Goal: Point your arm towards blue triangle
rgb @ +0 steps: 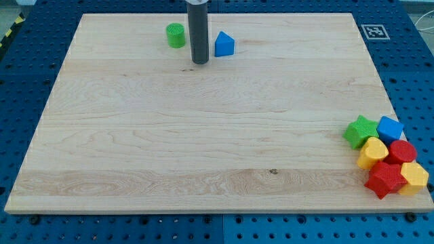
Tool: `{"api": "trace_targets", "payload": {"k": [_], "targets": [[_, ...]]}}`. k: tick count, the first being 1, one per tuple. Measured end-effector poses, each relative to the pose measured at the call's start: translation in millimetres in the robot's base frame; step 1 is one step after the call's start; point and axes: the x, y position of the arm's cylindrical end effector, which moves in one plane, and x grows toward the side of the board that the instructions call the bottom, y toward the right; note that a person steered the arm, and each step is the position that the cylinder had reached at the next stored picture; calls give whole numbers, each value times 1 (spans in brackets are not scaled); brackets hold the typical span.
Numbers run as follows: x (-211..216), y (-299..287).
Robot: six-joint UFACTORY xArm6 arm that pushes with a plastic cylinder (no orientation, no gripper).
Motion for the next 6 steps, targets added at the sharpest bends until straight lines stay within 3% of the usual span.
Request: {"api": "trace_targets", "payload": {"k": [4, 6], "targets": [[-44, -14], [-44, 7]]}}
